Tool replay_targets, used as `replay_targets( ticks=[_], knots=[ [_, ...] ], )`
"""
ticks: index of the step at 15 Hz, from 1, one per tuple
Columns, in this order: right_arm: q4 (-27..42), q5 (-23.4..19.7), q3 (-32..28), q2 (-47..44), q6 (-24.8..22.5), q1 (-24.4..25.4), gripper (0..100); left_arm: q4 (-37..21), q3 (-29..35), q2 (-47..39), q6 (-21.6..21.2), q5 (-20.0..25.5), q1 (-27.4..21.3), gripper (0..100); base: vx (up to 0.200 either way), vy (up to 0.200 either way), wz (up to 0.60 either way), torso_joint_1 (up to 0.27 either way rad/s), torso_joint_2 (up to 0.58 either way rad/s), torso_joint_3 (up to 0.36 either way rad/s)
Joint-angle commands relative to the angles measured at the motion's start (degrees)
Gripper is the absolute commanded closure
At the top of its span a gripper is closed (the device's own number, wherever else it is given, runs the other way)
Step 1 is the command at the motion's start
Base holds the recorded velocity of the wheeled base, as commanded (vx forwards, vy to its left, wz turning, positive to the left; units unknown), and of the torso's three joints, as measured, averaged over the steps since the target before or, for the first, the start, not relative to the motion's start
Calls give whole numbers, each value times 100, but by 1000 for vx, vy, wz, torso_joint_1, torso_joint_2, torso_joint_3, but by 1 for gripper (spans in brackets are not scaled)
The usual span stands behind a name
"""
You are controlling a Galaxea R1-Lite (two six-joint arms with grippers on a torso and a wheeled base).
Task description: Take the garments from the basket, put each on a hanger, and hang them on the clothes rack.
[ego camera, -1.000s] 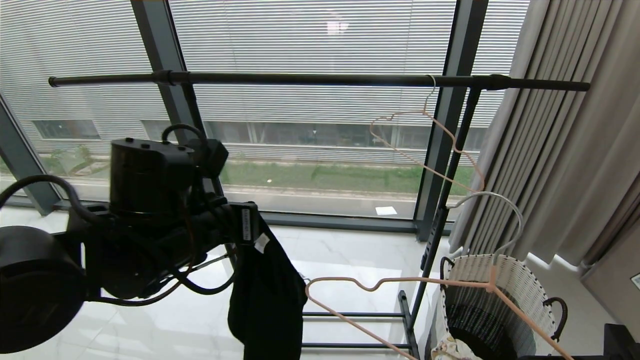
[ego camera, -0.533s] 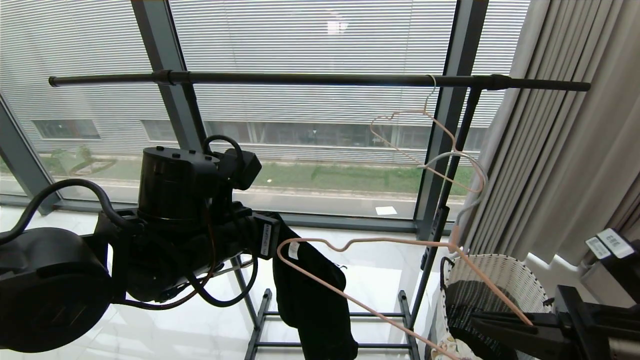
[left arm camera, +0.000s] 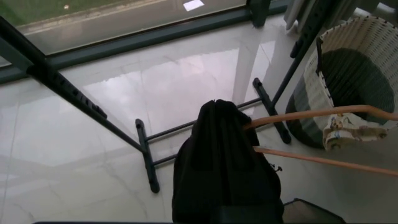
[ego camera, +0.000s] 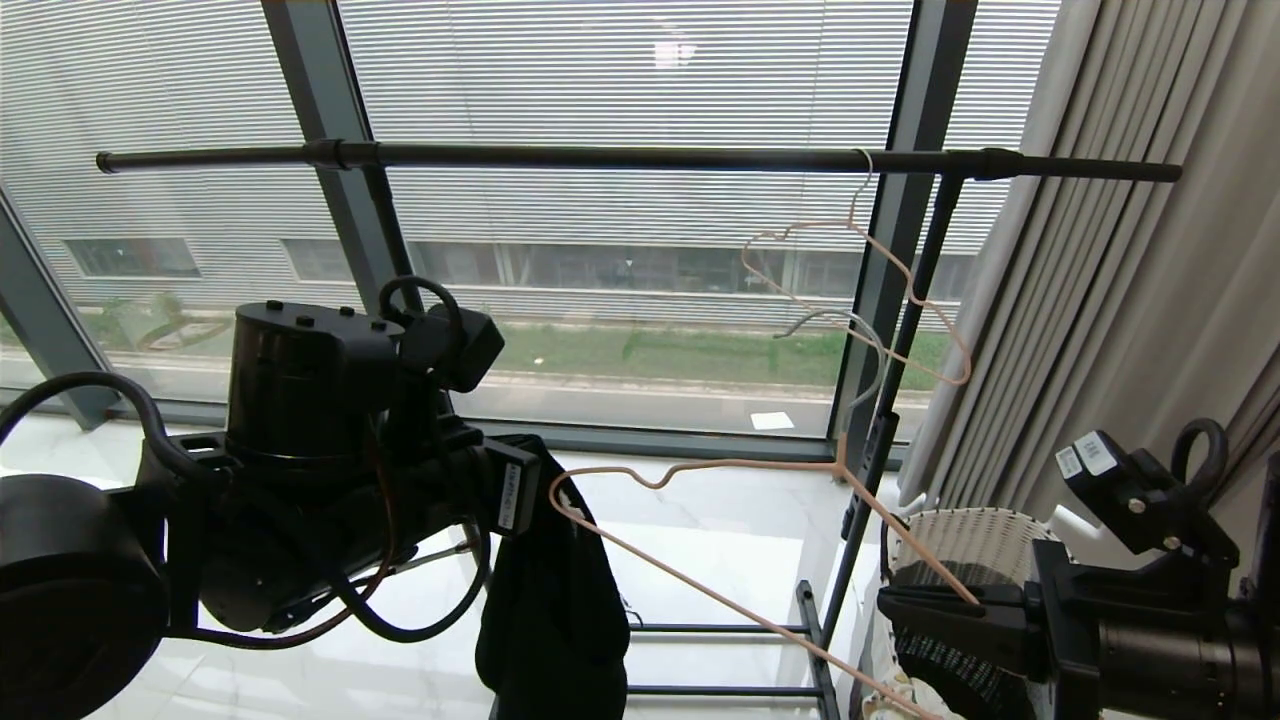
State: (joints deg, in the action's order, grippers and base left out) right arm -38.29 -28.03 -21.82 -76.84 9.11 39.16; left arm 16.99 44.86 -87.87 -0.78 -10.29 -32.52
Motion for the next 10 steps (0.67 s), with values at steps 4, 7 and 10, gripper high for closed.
replay_targets(
  ticks=[4,7,10],
  knots=[
    [-12,-1,-103,-86,12,83,100,14,-48,86,-1,36,-79,100,0,0,0,0,0,0],
    [-12,-1,-129,-68,21,92,100,14,-56,86,-1,18,-79,100,0,0,0,0,0,0],
    [-12,-1,-129,-33,39,242,100,14,-48,95,-1,-8,-61,100,0,0,0,0,0,0]
  ],
)
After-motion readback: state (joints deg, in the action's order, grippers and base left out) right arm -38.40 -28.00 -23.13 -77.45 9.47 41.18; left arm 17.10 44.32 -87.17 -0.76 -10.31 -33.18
